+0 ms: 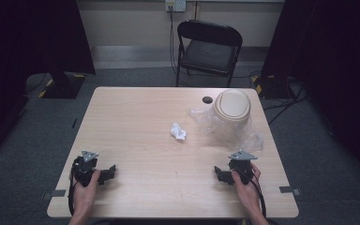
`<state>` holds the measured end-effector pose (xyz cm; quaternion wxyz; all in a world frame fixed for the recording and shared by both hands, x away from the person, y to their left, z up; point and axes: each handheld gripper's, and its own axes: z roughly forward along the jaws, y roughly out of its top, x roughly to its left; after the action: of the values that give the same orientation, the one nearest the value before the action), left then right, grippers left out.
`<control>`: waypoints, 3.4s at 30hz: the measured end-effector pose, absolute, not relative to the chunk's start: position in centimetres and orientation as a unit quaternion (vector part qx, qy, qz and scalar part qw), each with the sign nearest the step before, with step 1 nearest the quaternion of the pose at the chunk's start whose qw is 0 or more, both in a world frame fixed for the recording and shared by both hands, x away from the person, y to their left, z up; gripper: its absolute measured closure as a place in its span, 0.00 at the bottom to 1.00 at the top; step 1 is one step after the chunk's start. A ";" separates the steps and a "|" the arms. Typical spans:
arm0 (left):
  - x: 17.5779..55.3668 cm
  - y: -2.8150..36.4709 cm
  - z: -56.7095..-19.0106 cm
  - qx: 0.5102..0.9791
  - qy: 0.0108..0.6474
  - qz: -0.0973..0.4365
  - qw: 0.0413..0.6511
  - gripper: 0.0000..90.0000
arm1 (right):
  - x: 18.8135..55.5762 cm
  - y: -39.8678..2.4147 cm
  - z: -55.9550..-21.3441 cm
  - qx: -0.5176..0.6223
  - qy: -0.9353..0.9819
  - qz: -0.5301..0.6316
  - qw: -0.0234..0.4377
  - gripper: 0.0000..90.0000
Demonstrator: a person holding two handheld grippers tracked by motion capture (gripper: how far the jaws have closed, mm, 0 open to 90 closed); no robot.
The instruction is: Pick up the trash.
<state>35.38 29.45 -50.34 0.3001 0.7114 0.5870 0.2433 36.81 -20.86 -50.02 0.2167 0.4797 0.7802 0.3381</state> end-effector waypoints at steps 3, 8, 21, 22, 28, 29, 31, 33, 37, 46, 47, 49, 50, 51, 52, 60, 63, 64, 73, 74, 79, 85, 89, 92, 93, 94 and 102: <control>35.5 29.6 -50.3 0.718 0.579 0.239 0.303 0.00 | 36.8 -20.8 -50.0 0.481 0.779 0.338 0.217 0.16; 35.6 29.8 -50.3 0.726 0.570 0.234 0.307 0.00 | 36.8 -20.8 -50.0 0.481 0.779 0.338 0.217 0.16; 35.6 29.8 -50.3 0.726 0.570 0.234 0.306 0.00 | 37.3 -19.0 -47.3 0.445 0.793 0.362 0.204 0.20; 35.6 29.7 -50.4 0.725 0.570 0.234 0.307 0.00 | 37.6 -18.7 -47.2 0.443 0.794 0.363 0.204 0.20; 35.6 29.8 -50.3 0.726 0.570 0.235 0.306 0.00 | 39.0 -17.5 -45.4 0.432 0.794 0.374 0.207 0.23; 35.6 29.8 -50.3 0.726 0.570 0.234 0.306 0.00 | 39.1 -17.4 -45.1 0.429 0.794 0.376 0.209 0.23; 35.6 29.7 -50.3 0.725 0.570 0.234 0.307 0.00 | 39.6 -17.2 -44.2 0.424 0.794 0.379 0.214 0.23; 35.6 29.8 -50.3 0.726 0.570 0.234 0.306 0.00 | 40.0 -17.1 -43.6 0.422 0.794 0.381 0.215 0.23; 35.6 29.7 -50.3 0.726 0.570 0.234 0.307 0.00 | 41.2 -17.0 -42.3 0.413 0.795 0.386 0.221 0.23; 35.6 29.7 -50.3 0.726 0.570 0.234 0.307 0.00 | 43.6 -17.0 -39.2 0.409 0.791 0.389 0.237 0.23; 35.6 29.7 -50.3 0.726 0.570 0.234 0.307 0.00 | 43.6 -17.0 -39.2 0.409 0.791 0.389 0.237 0.23; 35.6 29.7 -50.4 0.725 0.570 0.234 0.307 0.00 | 44.5 -17.4 -38.4 0.414 0.785 0.391 0.245 0.23; 35.6 29.8 -50.3 0.726 0.570 0.235 0.306 0.00 | 44.7 -17.5 -38.2 0.415 0.783 0.393 0.245 0.23; 35.6 29.8 -50.3 0.726 0.570 0.235 0.306 0.00 | 45.0 -17.6 -38.0 0.416 0.781 0.395 0.247 0.23; 35.6 29.7 -50.3 0.725 0.570 0.234 0.307 0.00 | 45.2 -17.7 -37.7 0.417 0.780 0.396 0.247 0.23; 35.6 29.7 -50.3 0.726 0.570 0.235 0.306 0.00 | 47.3 -17.7 -37.1 0.422 0.780 0.389 0.249 0.23; 35.6 29.7 -50.3 0.726 0.570 0.234 0.307 0.00 | 47.8 -17.9 -37.2 0.430 0.777 0.387 0.249 0.23; 35.6 29.7 -50.3 0.725 0.570 0.234 0.307 0.00 | 47.9 -18.0 -37.3 0.433 0.776 0.386 0.248 0.23; 35.6 29.7 -50.3 0.726 0.570 0.234 0.307 0.00 | 49.3 -18.4 -38.5 0.451 0.777 0.375 0.230 0.22; 35.6 29.7 -50.3 0.726 0.570 0.234 0.307 0.00 | 49.3 -18.4 -38.5 0.451 0.777 0.375 0.230 0.22; 35.6 29.7 -50.3 0.725 0.570 0.234 0.307 0.00 | 49.9 -18.5 -39.1 0.456 0.781 0.364 0.220 0.21; 35.6 29.7 -50.3 0.726 0.570 0.234 0.307 0.00 | 50.4 -18.2 -39.6 0.458 0.783 0.359 0.218 0.21; 35.6 29.8 -50.3 0.726 0.570 0.234 0.306 0.00 | 50.5 -18.2 -39.6 0.460 0.783 0.358 0.217 0.21; 35.6 29.7 -50.3 0.725 0.570 0.234 0.307 0.00 | 50.4 -18.2 -39.6 0.460 0.782 0.362 0.214 0.21; 35.6 29.7 -50.3 0.726 0.570 0.234 0.307 0.00 | 50.4 -18.3 -39.5 0.460 0.781 0.365 0.213 0.22; 35.6 29.7 -50.3 0.726 0.570 0.234 0.307 0.00 | 50.4 -18.3 -39.5 0.460 0.781 0.365 0.213 0.22; 35.6 29.8 -50.3 0.726 0.570 0.235 0.306 0.00 | 49.4 -18.5 -39.0 0.458 0.775 0.378 0.215 0.21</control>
<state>35.58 29.75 -50.35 0.3064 0.7256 0.5697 0.2345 49.37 -18.49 -39.01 0.2147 0.4583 0.7753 0.3778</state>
